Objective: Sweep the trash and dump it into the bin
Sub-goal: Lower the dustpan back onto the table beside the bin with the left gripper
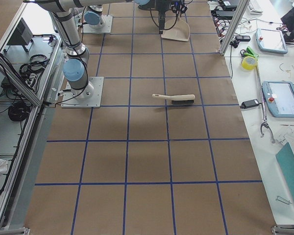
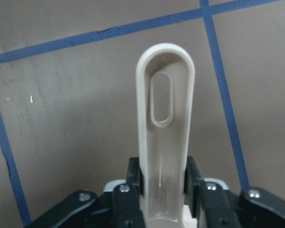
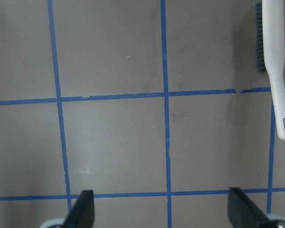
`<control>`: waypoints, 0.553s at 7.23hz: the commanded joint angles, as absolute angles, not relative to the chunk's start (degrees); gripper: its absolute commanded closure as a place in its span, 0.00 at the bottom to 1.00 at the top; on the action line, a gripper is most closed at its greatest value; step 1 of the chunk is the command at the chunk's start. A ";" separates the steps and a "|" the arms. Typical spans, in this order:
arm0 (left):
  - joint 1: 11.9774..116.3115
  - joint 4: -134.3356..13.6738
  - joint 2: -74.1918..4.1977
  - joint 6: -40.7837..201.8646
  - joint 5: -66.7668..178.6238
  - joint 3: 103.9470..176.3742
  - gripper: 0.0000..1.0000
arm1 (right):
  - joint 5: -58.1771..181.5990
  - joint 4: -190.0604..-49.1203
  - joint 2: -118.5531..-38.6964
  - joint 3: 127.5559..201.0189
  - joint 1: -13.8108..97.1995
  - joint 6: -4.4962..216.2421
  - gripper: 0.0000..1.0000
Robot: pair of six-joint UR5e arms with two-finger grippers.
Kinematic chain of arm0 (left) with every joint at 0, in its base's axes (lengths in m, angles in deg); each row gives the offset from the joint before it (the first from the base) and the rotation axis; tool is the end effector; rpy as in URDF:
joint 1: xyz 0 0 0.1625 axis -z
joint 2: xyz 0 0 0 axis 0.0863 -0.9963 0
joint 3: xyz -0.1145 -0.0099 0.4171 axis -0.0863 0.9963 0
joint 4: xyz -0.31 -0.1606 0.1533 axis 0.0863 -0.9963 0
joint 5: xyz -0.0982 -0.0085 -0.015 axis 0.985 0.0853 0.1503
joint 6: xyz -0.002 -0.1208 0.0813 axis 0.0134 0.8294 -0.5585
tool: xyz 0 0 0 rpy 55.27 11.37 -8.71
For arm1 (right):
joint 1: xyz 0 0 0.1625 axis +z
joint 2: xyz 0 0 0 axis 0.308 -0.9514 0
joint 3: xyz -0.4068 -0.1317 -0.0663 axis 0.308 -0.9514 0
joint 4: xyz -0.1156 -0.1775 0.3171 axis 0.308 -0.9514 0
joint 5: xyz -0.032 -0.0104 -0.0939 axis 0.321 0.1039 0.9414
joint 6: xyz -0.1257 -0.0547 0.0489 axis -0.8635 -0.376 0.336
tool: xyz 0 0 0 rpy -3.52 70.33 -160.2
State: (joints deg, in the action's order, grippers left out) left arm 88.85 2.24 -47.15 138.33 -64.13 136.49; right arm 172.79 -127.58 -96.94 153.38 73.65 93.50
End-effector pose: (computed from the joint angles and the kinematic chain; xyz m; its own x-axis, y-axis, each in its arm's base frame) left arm -0.0412 -0.6652 0.2267 -0.1942 -0.9780 0.0761 -0.9677 0.1783 -0.1781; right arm 0.1513 -0.4673 0.4891 -0.9984 0.0439 -0.0349 0.0443 0.9989 -0.0123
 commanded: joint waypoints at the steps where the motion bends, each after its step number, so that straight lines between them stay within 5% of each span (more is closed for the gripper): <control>1: 88.45 2.25 -47.31 138.06 -64.04 135.77 1.00 | 172.80 -127.57 -96.88 153.38 73.64 93.42 0.00; 4: 86.34 2.16 -47.57 134.98 -63.51 135.59 1.00 | 172.80 -127.57 -96.97 153.38 73.64 93.50 0.00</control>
